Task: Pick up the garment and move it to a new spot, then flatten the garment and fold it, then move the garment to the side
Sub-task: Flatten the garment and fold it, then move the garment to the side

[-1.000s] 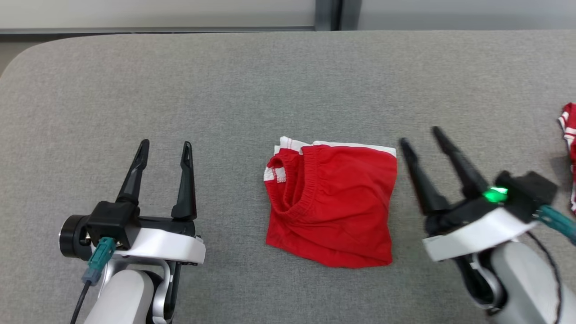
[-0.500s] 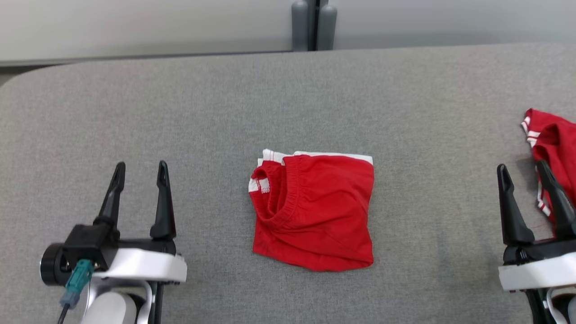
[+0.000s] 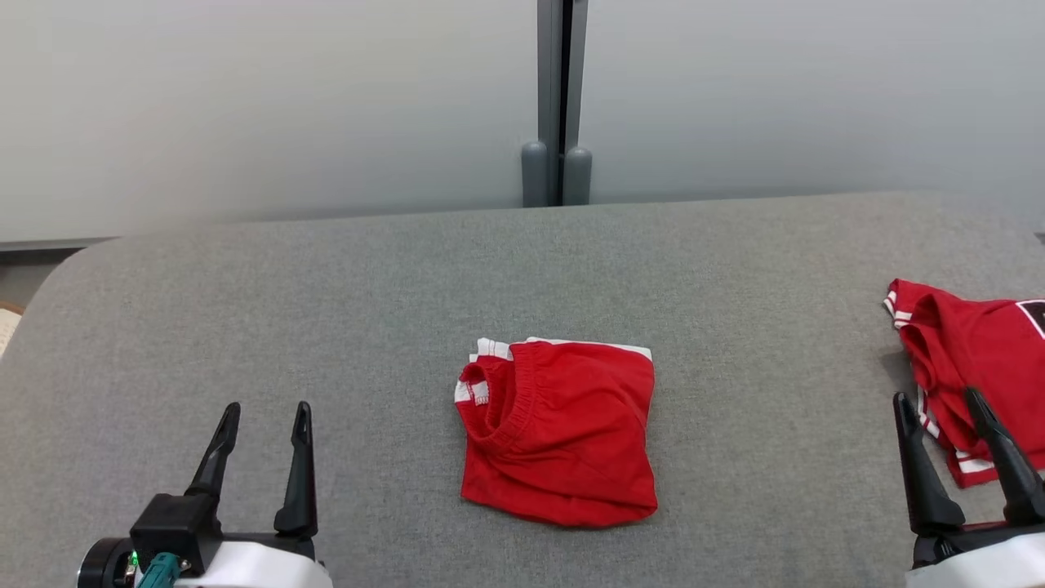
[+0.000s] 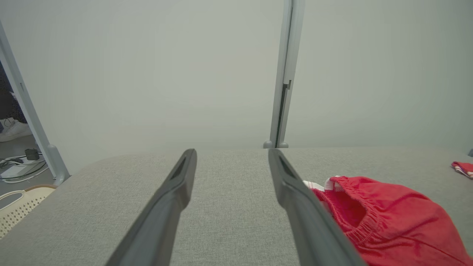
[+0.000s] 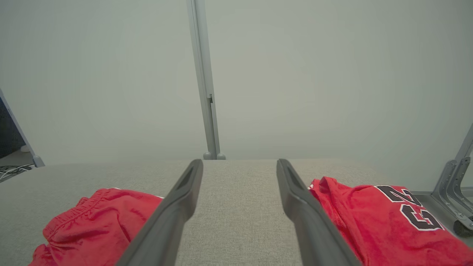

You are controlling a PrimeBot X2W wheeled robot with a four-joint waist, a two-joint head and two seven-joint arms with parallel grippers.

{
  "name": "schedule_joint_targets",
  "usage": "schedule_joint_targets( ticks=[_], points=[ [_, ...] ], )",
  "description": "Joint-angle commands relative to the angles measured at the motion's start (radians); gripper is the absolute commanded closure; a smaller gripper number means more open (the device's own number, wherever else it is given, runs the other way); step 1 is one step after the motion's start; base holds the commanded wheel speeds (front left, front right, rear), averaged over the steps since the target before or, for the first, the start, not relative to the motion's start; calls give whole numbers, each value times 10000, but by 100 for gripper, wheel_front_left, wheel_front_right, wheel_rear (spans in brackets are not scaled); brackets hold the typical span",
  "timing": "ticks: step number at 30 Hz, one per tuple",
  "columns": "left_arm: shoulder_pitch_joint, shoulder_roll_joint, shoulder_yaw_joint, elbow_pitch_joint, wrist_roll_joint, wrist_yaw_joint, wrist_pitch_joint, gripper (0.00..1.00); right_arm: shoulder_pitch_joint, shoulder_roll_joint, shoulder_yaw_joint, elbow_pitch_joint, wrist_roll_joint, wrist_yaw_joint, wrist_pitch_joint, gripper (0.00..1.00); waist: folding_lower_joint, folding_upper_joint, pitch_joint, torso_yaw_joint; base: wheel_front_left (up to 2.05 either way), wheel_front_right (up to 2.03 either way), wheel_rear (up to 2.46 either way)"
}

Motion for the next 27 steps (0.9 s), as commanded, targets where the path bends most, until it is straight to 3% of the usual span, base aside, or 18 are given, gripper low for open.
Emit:
schedule_joint_targets(
  ticks=[1, 9, 27],
  points=[
    [212, 123, 8, -119, -15, 63, 53, 0, 228, 52, -83, -148, 8, -1, 124, 0, 0, 0, -367, 13, 0, 0, 0],
    [530, 424, -43, -365, 125, 85, 185, 0, 608, 178, -254, -375, -23, -1, 471, 0, 0, 0, -636, 60, 0, 0, 0],
    [313, 486, -107, -376, 49, 78, 17, 0, 667, 200, -360, -524, -118, -1, 720, 0, 0, 0, -438, 100, 0, 0, 0]
  ],
)
